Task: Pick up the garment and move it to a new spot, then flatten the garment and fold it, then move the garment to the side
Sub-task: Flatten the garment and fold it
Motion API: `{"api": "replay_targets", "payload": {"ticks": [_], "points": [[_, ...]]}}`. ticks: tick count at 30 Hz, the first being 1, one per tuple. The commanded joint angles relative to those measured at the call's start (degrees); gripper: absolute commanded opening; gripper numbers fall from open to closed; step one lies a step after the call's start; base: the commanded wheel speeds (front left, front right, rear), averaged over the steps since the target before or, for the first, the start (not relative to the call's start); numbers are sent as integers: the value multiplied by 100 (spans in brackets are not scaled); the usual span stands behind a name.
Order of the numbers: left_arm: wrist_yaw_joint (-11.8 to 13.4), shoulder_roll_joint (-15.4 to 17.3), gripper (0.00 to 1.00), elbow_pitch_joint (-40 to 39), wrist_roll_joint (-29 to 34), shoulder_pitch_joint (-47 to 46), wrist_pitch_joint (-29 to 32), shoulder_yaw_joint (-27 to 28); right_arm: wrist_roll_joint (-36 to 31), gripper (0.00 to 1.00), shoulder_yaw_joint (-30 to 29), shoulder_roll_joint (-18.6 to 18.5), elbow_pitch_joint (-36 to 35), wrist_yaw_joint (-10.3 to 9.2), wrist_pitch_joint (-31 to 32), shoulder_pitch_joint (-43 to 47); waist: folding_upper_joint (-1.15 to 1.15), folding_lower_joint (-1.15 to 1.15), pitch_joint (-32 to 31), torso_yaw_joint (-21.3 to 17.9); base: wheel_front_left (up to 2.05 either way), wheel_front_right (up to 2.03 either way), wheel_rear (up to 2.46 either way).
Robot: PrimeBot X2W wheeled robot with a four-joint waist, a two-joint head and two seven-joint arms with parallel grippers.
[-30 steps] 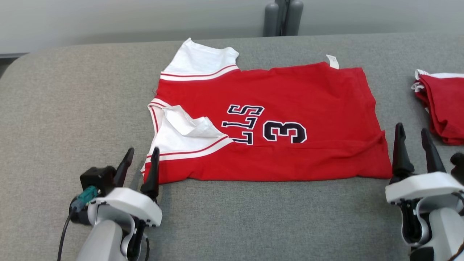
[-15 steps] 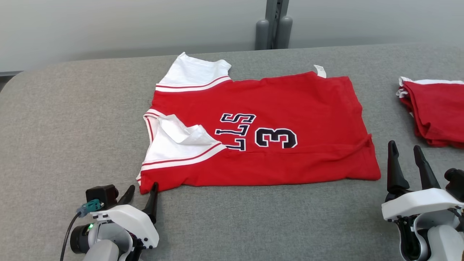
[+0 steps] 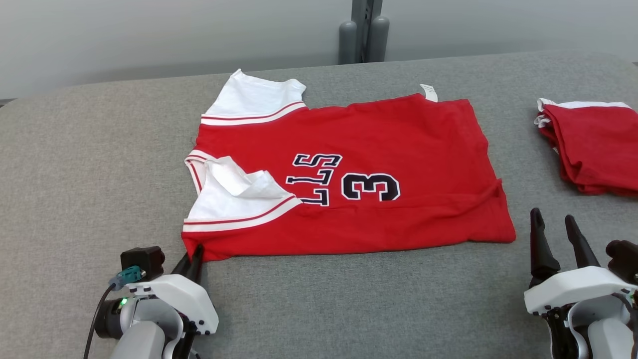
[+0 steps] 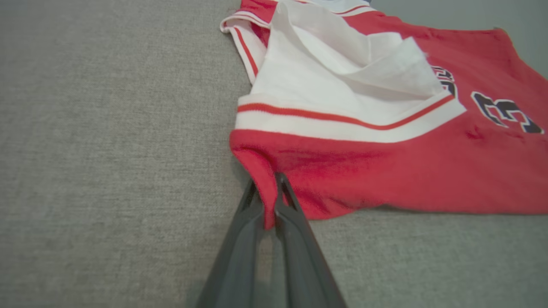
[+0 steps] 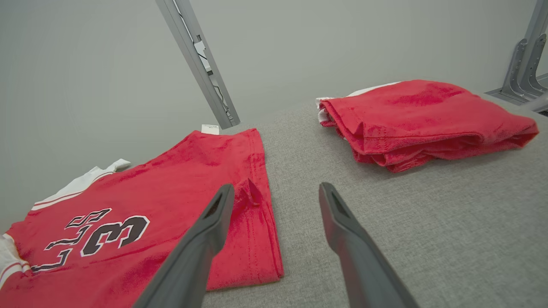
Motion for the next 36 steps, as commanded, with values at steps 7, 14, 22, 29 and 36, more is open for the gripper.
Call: {"api": "replay_targets", "payload": {"ticks": [7,14,22,29,36], "points": [[42,68,0,-382,64,-84,-230,-58,-201,100,-15,-27,434,3,343,-119,0,0,21,137,0,0,0],[107,49,0,-853,52,61,-220,-137,-299,100,48,-29,1165,3,743,-434,0,0,31,286,0,0,0],[166,86,0,-1177,34,229,-162,-193,-118,100,186,-9,1975,3,907,-750,0,0,26,389,0,0,0],[209,134,0,-1314,-13,362,-130,-213,678,0,480,5,2492,3,962,-1057,0,0,-24,407,0,0,0],[239,143,0,-1449,-30,513,-192,-261,883,0,525,-99,2341,3,663,-970,0,0,-159,413,0,0,0]]}}
